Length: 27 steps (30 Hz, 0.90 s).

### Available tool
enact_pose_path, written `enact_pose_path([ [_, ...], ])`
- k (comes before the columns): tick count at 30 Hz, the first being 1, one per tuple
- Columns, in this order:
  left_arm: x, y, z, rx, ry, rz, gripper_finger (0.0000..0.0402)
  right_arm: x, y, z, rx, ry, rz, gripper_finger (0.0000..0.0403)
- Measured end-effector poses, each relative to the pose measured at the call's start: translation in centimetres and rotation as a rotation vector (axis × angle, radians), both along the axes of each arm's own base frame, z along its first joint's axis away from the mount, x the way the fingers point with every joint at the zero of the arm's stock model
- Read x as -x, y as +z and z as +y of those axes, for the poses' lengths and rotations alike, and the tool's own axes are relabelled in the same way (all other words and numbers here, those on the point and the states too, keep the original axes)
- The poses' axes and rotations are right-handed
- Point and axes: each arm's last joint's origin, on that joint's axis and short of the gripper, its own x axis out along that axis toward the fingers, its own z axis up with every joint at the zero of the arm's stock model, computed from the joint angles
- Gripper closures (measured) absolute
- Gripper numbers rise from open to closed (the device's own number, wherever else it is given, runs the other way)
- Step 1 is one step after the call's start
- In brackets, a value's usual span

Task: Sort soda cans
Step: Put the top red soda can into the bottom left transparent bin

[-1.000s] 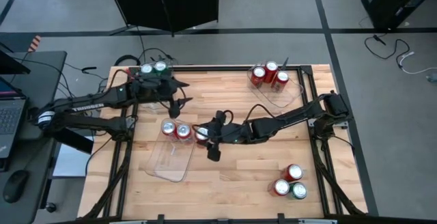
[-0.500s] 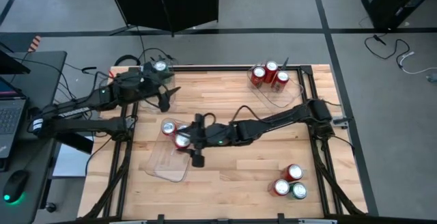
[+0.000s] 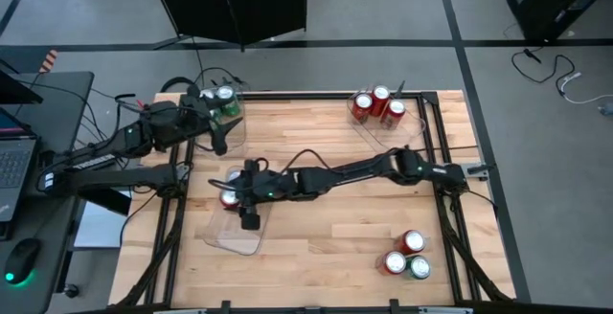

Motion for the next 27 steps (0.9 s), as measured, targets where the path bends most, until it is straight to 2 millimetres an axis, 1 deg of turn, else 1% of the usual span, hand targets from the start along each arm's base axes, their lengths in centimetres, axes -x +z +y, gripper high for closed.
enact_pose_path([
  [7, 0.0, -0.3, 0.0, 0.010, 0.000, 0.028, 0.0127, -1.6, -3.8, -0.9, -0.011, -0.009, 0.053, 0.0114],
  [11, 0.0, -0.3, 0.0, 0.014, 0.000, 0.029, 0.0127, -1.9, -4.8, -1.1, -0.010, -0.013, 0.063, 0.0114],
  [24, 0.0, -0.3, 0.0, 0.018, 0.000, 0.029, 0.0127, -1.9, -5.1, -1.4, 0.005, -0.025, 0.073, 0.0114],
  [27, 0.0, -0.4, 0.0, 0.018, 0.000, 0.030, 0.0127, -1.7, -4.7, -0.9, 0.019, -0.011, 0.075, 0.0114],
])
